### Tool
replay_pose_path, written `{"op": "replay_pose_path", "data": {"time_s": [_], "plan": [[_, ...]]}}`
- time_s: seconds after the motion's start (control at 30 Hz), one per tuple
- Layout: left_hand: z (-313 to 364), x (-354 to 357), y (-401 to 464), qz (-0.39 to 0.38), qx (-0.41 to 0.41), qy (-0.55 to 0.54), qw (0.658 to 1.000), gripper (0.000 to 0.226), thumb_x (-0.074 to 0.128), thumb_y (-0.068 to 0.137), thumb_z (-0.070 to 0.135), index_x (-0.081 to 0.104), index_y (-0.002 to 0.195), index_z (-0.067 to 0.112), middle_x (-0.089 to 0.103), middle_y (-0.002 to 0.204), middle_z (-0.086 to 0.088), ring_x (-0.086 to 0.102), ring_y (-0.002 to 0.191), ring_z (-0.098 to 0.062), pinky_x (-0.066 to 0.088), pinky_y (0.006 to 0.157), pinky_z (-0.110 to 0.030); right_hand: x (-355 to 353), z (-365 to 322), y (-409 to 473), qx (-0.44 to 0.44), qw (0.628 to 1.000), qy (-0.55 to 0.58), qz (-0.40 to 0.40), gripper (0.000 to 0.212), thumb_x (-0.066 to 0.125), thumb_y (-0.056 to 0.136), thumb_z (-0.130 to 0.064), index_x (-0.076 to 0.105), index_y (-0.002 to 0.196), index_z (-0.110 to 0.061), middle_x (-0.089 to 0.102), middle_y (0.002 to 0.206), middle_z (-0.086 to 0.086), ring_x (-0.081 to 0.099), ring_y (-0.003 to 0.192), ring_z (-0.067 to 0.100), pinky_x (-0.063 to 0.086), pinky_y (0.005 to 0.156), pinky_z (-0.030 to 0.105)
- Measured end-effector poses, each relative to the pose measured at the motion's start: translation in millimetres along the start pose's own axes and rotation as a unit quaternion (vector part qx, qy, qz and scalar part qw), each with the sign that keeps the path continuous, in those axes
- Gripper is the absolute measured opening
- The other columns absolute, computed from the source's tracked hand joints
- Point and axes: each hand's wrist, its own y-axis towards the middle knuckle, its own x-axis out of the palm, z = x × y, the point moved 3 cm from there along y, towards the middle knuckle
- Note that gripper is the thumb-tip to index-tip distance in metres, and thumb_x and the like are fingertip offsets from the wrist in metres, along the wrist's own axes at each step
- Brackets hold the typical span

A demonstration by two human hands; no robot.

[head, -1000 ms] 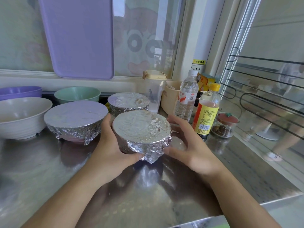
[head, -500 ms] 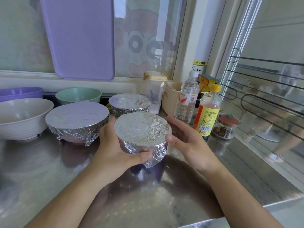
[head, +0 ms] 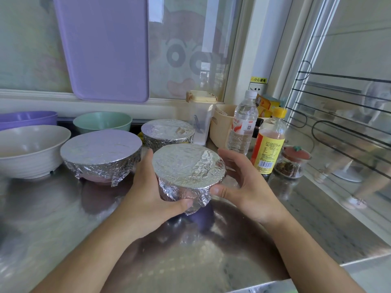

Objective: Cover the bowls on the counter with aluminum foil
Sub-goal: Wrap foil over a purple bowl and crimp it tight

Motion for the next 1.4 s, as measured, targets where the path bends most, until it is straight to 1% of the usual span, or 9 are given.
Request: {"op": "replay_pose_path", "data": {"time_s": [0.13,0.23,0.4,0.53,0.67,0.9,1.03,1.2,1.4], "plan": [[-4.6,0.3,1.0,-0.01,0.007,0.008,1.0,0.136,0.091,0.055,0.059,0.007,0.16,0.046,0.021,0.16,0.019,0.027,0.154,-0.011,0.038,0.121,-0.048,1.5,-2.9,-0.8,-0.01,1.0,-0.019,0.001,0.091,0.094,0.07,-0.039,0.048,0.148,-0.035,0.054,0.148,-0.004,0.055,0.137,0.005,0.045,0.113,0.028],[-2.7,1.6,-0.8,0.002,0.016,0.046,0.999,0.141,0.092,0.058,0.058,0.002,0.164,0.037,0.019,0.16,0.018,0.021,0.155,-0.008,0.032,0.125,-0.045,2.0,-3.3,-1.4,-0.013,0.999,-0.036,0.005,0.091,0.093,0.069,-0.046,0.046,0.147,-0.042,0.054,0.148,-0.004,0.054,0.138,0.009,0.046,0.115,0.034],[3.3,2.0,-1.6,0.03,0.018,0.07,0.997,0.138,0.088,0.05,0.069,0.018,0.161,0.027,0.031,0.154,0.006,0.027,0.15,-0.012,0.035,0.122,-0.047,2.4,-4.5,-1.6,-0.012,0.998,-0.059,0.008,0.091,0.098,0.069,-0.04,0.042,0.14,-0.054,0.051,0.147,-0.01,0.052,0.137,0.003,0.045,0.111,0.021],[9.6,2.8,-3.1,0.053,0.026,0.092,0.994,0.134,0.093,0.049,0.067,0.026,0.157,0.026,0.036,0.149,0.005,0.031,0.146,-0.013,0.039,0.119,-0.047,2.9,-4.5,-2.3,-0.002,0.997,-0.078,0.008,0.104,0.101,0.064,-0.041,0.038,0.147,-0.047,0.046,0.149,-0.014,0.048,0.138,-0.001,0.042,0.112,0.017],[15.7,5.0,-6.7,0.076,0.029,0.12,0.989,0.144,0.095,0.047,0.068,0.017,0.161,0.027,0.033,0.156,0.006,0.028,0.148,-0.01,0.039,0.118,-0.042,4.0,-6.1,-2.6,0.003,0.996,-0.093,0.004,0.117,0.102,0.063,-0.041,0.034,0.158,-0.033,0.042,0.152,-0.015,0.045,0.141,0.0,0.04,0.119,0.03],[18.7,7.9,-8.9,0.092,0.03,0.14,0.985,0.146,0.094,0.047,0.072,0.015,0.161,0.027,0.032,0.157,0.005,0.03,0.148,-0.013,0.043,0.112,-0.04,6.6,-10.6,-3.3,-0.004,0.994,-0.104,-0.024,0.129,0.096,0.055,-0.062,0.026,0.16,-0.036,0.033,0.154,-0.019,0.036,0.147,-0.001,0.034,0.124,0.03],[19.9,10.0,-9.7,0.096,0.038,0.156,0.982,0.142,0.096,0.051,0.062,0.014,0.161,0.026,0.031,0.155,0.004,0.03,0.146,-0.014,0.042,0.11,-0.037,10.3,-10.9,-2.4,-0.01,0.992,-0.122,-0.018,0.134,0.101,0.056,-0.053,0.021,0.162,-0.034,0.029,0.153,-0.018,0.028,0.15,-0.002,0.029,0.128,0.033],[21.3,10.2,-12.0,0.091,0.042,0.169,0.98,0.145,0.097,0.051,0.061,0.008,0.161,0.029,0.025,0.156,0.008,0.027,0.147,-0.011,0.04,0.106,-0.032,11.0,-14.0,-2.8,-0.017,0.988,-0.151,-0.005,0.134,0.101,0.061,-0.049,0.019,0.165,-0.029,0.028,0.155,-0.015,0.024,0.15,-0.005,0.026,0.128,0.029],[19.8,9.2,-11.2,0.054,0.036,0.135,0.989,0.159,0.098,0.043,0.065,-0.006,0.161,0.036,0.016,0.157,0.018,0.017,0.15,-0.006,0.029,0.118,-0.029,11.5,-14.9,-3.2,-0.03,0.983,-0.18,0.007,0.132,0.1,0.062,-0.048,0.019,0.164,-0.029,0.028,0.155,-0.015,0.026,0.149,-0.004,0.024,0.125,0.018]]}}
